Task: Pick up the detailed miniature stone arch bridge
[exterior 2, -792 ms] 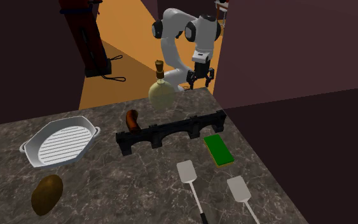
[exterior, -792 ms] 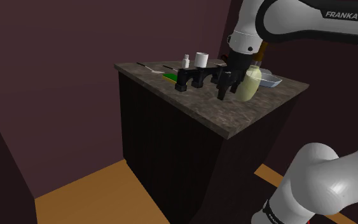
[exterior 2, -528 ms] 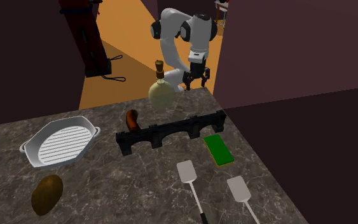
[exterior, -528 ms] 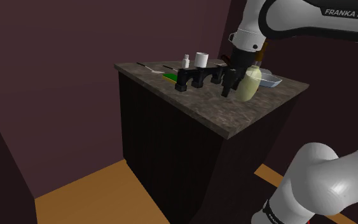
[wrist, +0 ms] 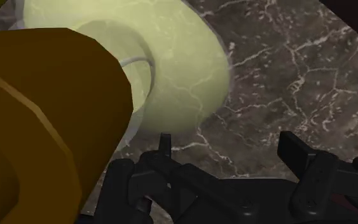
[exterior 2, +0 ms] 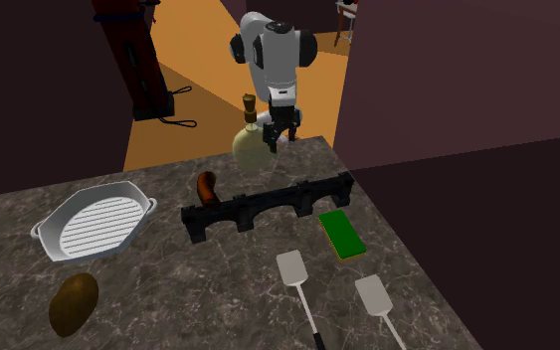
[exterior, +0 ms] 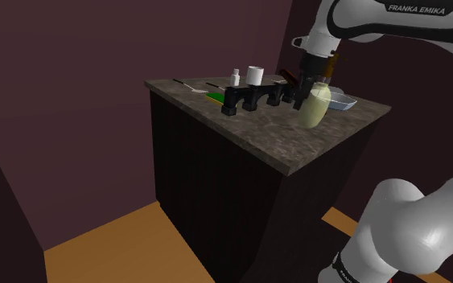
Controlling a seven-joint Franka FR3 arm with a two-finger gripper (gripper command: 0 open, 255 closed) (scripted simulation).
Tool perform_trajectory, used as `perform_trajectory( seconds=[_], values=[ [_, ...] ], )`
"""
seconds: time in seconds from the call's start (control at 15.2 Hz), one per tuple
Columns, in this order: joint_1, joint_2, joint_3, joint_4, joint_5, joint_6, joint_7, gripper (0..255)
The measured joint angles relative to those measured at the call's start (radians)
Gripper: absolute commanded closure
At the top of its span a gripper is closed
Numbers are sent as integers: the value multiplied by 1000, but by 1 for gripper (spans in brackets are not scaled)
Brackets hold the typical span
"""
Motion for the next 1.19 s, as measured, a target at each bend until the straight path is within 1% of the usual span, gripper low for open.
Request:
perform_trajectory(
  seconds=[0.2, 0.46, 0.66, 0.79, 0.86, 0.92, 0.99, 1.06, 1.12, 1.19],
  values=[
    [51, 85, -104, 96, 2, -1, -207, 0],
    [131, 242, -250, 258, 49, -9, -497, 0],
    [186, 391, -368, 412, 129, -42, -730, 0],
    [206, 517, -448, 525, 215, -72, -895, 0],
    [203, 582, -482, 584, 264, -95, -982, 0],
    [190, 667, -515, 669, 328, -133, -1070, 0],
    [168, 734, -531, 732, 384, -163, -1150, 0],
    [123, 817, -546, 815, 450, -203, -1237, 0],
    [65, 911, -543, 926, 523, -258, -1311, 0],
    [50, 937, -534, 946, 546, -266, -1345, 0]
  ],
)
